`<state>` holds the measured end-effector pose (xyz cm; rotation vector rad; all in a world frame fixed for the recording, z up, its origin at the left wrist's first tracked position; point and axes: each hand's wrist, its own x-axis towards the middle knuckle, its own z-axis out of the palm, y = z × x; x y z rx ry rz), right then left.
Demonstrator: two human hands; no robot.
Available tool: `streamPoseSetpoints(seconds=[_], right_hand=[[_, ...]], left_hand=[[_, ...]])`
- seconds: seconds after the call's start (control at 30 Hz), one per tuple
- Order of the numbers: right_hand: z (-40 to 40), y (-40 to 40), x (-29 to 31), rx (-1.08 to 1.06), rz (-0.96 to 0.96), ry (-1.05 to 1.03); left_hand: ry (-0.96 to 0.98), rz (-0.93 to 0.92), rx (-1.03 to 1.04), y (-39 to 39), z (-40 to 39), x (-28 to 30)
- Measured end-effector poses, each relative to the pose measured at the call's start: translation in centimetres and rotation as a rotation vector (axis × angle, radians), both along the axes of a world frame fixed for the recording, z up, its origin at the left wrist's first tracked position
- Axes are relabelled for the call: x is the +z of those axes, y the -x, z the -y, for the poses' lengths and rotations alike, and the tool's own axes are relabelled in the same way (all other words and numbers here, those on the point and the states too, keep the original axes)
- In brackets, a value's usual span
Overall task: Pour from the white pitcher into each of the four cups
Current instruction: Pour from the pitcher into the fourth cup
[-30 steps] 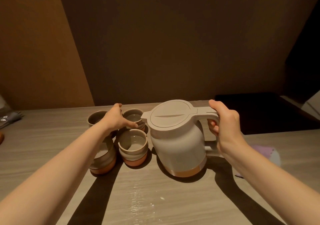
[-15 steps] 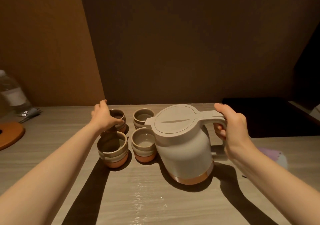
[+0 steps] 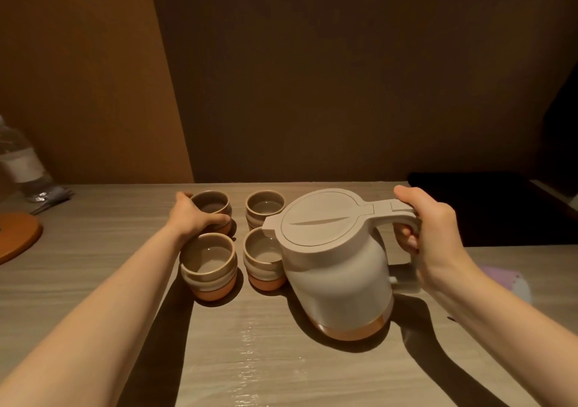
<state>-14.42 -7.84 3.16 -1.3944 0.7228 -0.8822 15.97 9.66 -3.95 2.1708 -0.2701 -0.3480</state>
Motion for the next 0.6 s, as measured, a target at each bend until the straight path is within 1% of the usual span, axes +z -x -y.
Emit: streamPoseSetpoints(seconds=[0.13,0.27,0.43,0.6], right_hand=[[-0.2,-0.1,0.1,0.003,-0.007,-0.004],[-0.5,0.1,0.3,0.002,-0.014,0.004],[-0.7,0.7,1.0,-0.009,-0.027,0.029],[-1.2,1.4,2.0,-0.028,-0.004,0.045]], left_hand=[[-0.018,0.072,0.002,0.3,0.0,0.0],[-0.008,0.102,-0.014,0.5,0.1,0.2],[0.078,0.177,0.026,0.6,-0.3,1.2],[0.167,0.26,0.02,1.3,-0.8,4.3]])
